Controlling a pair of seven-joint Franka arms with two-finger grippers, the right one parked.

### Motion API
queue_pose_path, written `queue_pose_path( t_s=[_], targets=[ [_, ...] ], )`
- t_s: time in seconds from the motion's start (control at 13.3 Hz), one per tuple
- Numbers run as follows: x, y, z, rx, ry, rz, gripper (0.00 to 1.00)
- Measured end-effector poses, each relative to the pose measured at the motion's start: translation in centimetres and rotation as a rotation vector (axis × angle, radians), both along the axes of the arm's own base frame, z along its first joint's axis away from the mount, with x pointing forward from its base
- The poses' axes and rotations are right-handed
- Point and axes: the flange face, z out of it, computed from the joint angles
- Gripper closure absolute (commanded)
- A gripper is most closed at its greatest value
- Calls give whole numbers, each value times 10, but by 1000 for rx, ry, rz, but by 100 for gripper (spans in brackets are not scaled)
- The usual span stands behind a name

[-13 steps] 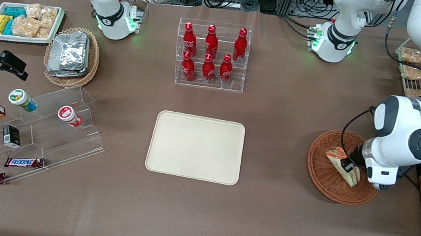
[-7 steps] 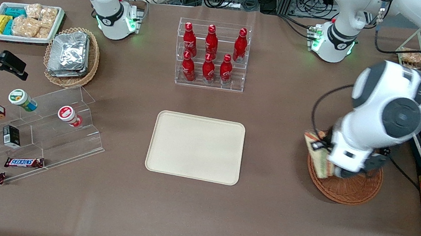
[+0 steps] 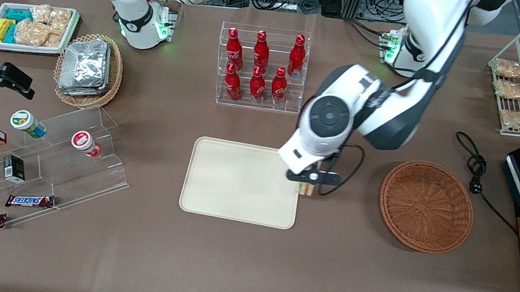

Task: Place sandwich from basket to tray
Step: 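Carry the held sandwich over to the cream tray, then lower the sandwich onto the tray and open the left gripper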

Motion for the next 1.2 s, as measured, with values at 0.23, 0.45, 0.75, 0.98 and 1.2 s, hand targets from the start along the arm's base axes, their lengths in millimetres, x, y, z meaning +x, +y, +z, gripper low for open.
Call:
queue_pose_path(
  t_s=[0.23,0.45,0.75,0.98,1.2],
  targets=[
    [-8,-38,-46,-23,-28,1,100],
    [-9,-54,-68,-57,-67,6,100],
    [4,-60,-99,-119,-140,26,100],
    [10,-55,-132,-110,-137,45,99],
    [13,-51,-131,-110,-141,51,81]
  ],
)
